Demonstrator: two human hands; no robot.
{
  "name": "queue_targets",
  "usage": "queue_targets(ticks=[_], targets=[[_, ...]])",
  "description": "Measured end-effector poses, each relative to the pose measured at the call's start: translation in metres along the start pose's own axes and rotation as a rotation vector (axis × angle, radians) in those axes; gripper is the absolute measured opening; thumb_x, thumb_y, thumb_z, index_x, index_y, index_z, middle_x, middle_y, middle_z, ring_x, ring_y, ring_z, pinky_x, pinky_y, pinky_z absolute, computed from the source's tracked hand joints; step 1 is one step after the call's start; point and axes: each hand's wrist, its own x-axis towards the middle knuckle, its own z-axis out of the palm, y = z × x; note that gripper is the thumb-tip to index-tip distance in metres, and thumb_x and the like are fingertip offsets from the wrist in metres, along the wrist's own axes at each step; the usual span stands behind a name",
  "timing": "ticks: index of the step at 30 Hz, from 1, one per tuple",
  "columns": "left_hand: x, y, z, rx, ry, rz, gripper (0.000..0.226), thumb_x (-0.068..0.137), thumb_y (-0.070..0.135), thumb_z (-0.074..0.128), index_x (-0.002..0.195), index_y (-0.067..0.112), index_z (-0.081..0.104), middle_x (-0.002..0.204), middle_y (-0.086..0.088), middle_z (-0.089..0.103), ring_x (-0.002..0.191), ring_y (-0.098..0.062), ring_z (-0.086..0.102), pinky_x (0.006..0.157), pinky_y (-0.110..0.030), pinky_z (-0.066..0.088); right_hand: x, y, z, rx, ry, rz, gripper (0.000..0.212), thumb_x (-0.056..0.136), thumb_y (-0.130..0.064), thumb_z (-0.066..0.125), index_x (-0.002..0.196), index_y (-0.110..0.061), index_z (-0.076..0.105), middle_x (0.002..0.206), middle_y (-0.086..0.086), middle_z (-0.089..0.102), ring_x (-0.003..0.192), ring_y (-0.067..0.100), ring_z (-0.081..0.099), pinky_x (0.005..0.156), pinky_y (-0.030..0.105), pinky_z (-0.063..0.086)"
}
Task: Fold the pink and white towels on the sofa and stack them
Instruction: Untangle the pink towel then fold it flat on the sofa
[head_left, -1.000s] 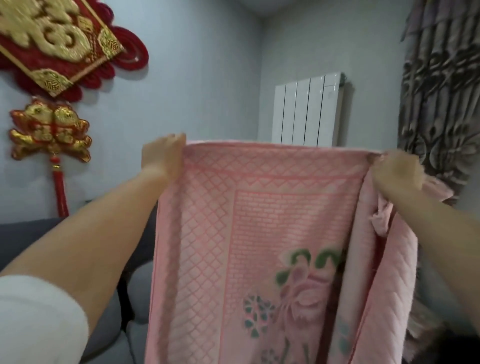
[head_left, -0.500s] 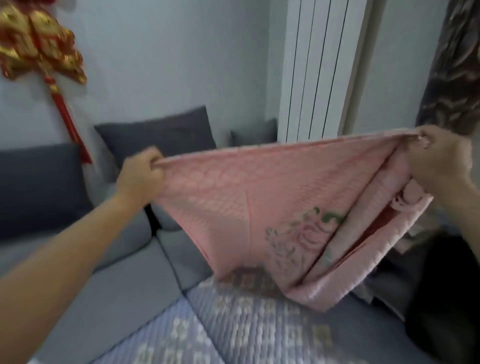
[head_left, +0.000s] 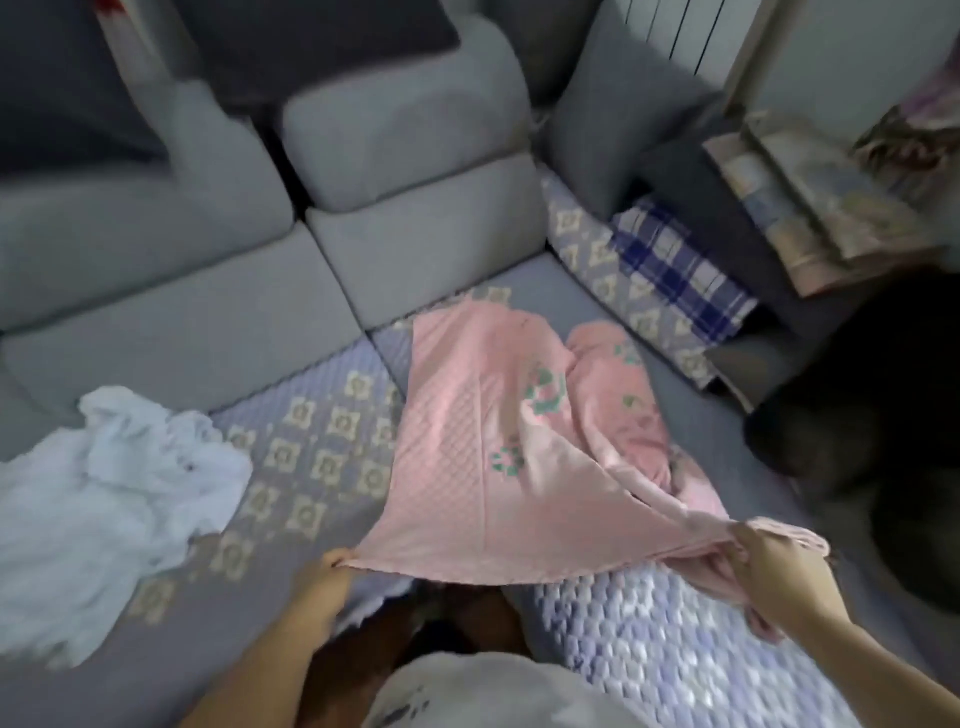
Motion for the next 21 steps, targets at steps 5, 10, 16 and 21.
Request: queue_targets(ticks=[5,10,16,21], targets=[[-0.044,-0.041,0.043,-0.711,-0.096,-0.258,0.026,0.102,-0.002,0.045,0.125,-0.001,0.057,0.127,-0.022,0.061,0.112,-0.035,0.06,0.097,-0.044,0.048,-0.019,0.006,0.007,0.042,-0.045,0.003,0.014,0.073,-0.018,0.074,0.086,-0.021,0.069,0.074,0.003,0.063,0.06,0.026,0.064,0.05,0.029,0.041],[-0.081,-0.002,0.045,-0.213,0.137,0.111,0.025,0.091,0.005,0.051,0.082,0.008,0.074,0.082,-0.009,0.074,0.081,-0.025,0.07,0.071,-0.037,0.052,-0.03,0.008,0.008,0.07,-0.113,-0.261,0.019,0.085,-0.031,0.077,0.101,-0.026,0.068,0.081,-0.013,0.066,0.052,0.0,0.054,0.043,0.013,0.041],[-0.146,0.09,0.086,0.281,-0.09,0.889,0.022,0.085,0.008,0.058,0.082,0.029,0.065,0.088,0.017,0.062,0.084,0.001,0.06,0.077,-0.019,0.048,-0.017,-0.062,-0.019,0.07,0.069,-0.845,0.02,0.089,-0.045,0.066,0.084,-0.026,0.07,0.071,-0.011,0.063,0.055,0.008,0.059,0.052,0.026,0.053],[-0.186,0.142,0.119,0.179,-0.208,1.045,0.034,0.085,0.001,0.056,0.091,0.033,0.065,0.095,0.014,0.066,0.092,-0.003,0.063,0.082,-0.013,0.046,-0.015,-0.117,-0.057,0.227,-0.117,-0.781,0.069,0.083,-0.088,0.031,0.088,-0.025,0.06,0.08,-0.011,0.064,0.067,0.015,0.06,0.061,0.033,0.049]])
